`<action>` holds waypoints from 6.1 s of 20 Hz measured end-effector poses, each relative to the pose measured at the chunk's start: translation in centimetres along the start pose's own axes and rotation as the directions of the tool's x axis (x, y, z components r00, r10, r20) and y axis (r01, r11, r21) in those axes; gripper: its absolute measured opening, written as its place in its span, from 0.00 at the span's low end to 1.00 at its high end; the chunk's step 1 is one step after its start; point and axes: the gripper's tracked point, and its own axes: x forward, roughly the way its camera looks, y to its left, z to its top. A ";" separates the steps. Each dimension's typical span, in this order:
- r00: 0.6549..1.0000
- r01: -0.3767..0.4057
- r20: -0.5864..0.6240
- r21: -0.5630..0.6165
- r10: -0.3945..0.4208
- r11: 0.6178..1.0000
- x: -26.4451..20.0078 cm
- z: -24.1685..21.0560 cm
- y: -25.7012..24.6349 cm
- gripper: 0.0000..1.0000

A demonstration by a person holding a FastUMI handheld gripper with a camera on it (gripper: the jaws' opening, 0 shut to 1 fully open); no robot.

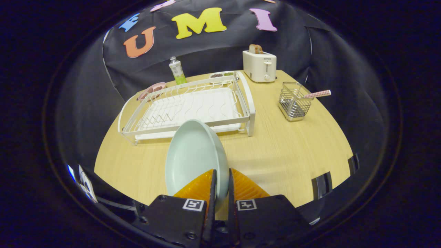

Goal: Take the plate from the dish rack, then take the spoon from the basket and place it into the plate.

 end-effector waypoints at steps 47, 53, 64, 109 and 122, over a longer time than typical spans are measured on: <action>0.854 -0.019 0.521 0.044 -0.007 0.999 8.3 19.3 -23.7 0.67; 0.834 0.037 0.551 0.003 -0.033 0.999 6.9 20.7 -22.6 0.26; 0.700 0.080 0.713 -0.035 -0.031 0.996 -4.9 23.3 -19.0 0.18; 0.831 -0.077 0.530 -0.191 0.169 0.978 -2.7 6.1 6.3 0.63; 0.720 -0.048 0.686 -0.108 0.109 0.993 -12.1 5.4 1.1 1.00</action>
